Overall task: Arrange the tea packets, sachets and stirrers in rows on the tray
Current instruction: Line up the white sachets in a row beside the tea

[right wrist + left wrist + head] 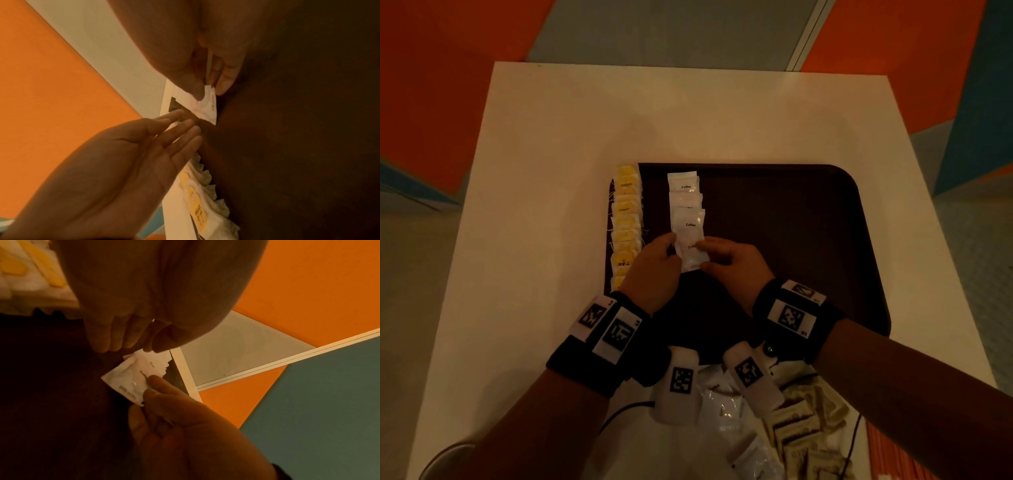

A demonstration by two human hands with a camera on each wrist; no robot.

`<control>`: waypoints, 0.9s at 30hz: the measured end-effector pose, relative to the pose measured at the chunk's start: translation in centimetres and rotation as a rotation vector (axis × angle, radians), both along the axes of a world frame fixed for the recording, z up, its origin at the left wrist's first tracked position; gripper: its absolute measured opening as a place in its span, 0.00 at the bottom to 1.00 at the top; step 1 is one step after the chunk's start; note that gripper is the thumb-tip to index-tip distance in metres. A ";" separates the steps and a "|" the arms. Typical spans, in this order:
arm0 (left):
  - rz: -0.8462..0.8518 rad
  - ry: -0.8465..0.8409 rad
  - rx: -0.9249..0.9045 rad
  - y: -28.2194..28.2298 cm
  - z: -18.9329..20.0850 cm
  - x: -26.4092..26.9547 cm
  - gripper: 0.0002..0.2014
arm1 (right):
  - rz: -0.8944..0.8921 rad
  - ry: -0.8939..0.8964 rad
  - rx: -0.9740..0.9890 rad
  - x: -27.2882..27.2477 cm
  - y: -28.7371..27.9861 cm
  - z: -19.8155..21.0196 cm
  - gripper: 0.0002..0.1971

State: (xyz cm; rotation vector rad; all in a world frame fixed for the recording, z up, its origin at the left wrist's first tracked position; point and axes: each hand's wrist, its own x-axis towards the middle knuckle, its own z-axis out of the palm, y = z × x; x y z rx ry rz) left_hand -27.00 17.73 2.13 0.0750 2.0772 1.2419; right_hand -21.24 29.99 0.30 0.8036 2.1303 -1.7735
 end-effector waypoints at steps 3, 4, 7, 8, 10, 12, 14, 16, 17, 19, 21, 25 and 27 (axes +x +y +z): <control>-0.048 0.003 -0.026 0.0 -0.4 -0.5 0.23 | 0.037 -0.009 0.096 -0.3 0.0 -0.2 0.23; -0.055 0.005 -0.029 0.0 -0.5 -0.5 0.23 | 0.063 -0.025 0.126 -0.3 0.0 -0.3 0.24; -0.032 0.017 -0.038 0.2 0.0 -0.6 0.21 | 0.125 -0.047 0.193 -0.3 0.2 -0.4 0.26; -0.027 0.021 -0.028 0.2 -0.2 -0.7 0.20 | 0.138 -0.038 0.212 -0.3 0.3 -0.4 0.26; -0.035 0.034 0.020 0.3 0.0 -0.8 0.20 | 0.160 -0.029 0.243 -0.5 0.6 -0.3 0.25; -0.030 0.045 0.060 0.5 0.2 -1.1 0.20 | 0.179 -0.036 0.270 -0.9 0.7 -0.2 0.26; -0.022 0.029 0.084 0.8 0.2 -1.5 0.21 | 0.189 -0.041 0.277 -1.4 0.9 -0.2 0.27; -0.009 0.022 0.090 1.2 0.1 -1.8 0.23 | 0.198 -0.026 0.273 -1.7 0.9 -0.1 0.27; 0.003 0.015 0.093 1.3 -0.1 -2.0 0.23 | 0.206 -0.013 0.265 -1.8 0.9 -0.1 0.27; 0.014 -0.004 0.088 1.4 -0.4 -2.0 0.22 | 0.229 -0.013 0.248 -1.8 0.8 -0.2 0.26; -0.005 -0.013 0.044 1.2 -0.9 -1.9 0.22 | 0.268 -0.020 0.253 -1.6 0.7 -0.3 0.25; -0.052 0.028 0.010 0.7 -1.5 -1.9 0.23 | 0.296 0.017 0.297 -1.6 1.2 0.2 0.23; -0.036 0.070 0.023 1.0 -1.3 -2.2 0.22 | 0.247 0.050 0.281 -2.2 1.6 0.5 0.24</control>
